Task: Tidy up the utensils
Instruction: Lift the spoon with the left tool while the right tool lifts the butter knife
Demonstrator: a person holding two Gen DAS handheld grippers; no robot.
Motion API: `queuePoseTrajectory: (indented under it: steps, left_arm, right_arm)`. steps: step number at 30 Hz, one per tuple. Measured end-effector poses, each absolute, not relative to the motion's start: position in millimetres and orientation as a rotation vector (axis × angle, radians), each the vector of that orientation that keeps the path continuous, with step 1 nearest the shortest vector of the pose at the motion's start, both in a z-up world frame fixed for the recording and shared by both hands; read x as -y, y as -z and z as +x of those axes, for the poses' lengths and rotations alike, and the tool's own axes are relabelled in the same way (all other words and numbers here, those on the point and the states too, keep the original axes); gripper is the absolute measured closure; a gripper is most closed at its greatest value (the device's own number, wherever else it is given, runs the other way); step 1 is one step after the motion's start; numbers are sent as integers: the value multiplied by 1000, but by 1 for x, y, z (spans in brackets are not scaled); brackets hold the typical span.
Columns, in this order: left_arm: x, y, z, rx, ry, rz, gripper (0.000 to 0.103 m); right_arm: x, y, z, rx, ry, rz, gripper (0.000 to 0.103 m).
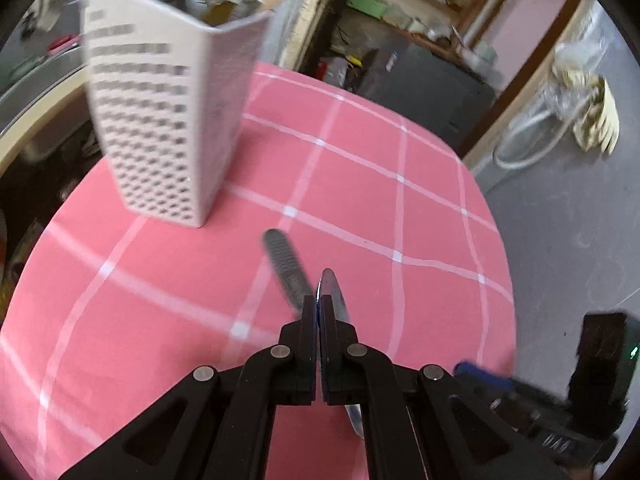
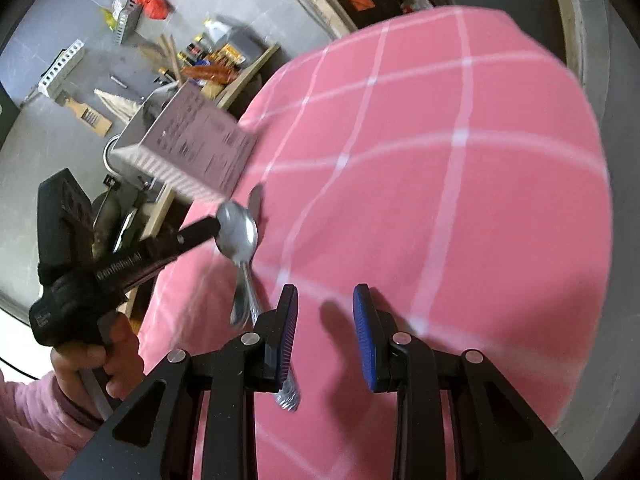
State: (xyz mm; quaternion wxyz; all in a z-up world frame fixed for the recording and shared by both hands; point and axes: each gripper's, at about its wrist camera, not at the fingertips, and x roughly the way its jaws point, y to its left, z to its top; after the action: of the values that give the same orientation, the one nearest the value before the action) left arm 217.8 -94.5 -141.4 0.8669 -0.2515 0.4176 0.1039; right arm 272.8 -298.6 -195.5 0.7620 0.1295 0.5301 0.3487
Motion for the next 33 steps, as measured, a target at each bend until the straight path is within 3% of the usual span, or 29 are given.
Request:
queuePoseTrajectory:
  steps: [13,30,33]
  left_arm:
    - [54,155,153,-911,-313,-646,101]
    - [0,170,164,-954,-241,-677,100]
    - [-9,177,160,-942,-207,-771,100]
  right_arm:
    - [238,199,286,-1179,-805,172,77]
    - [165,196,335,-1306,-739,30,80]
    - [157,196,322,-1314,-726,-28,87]
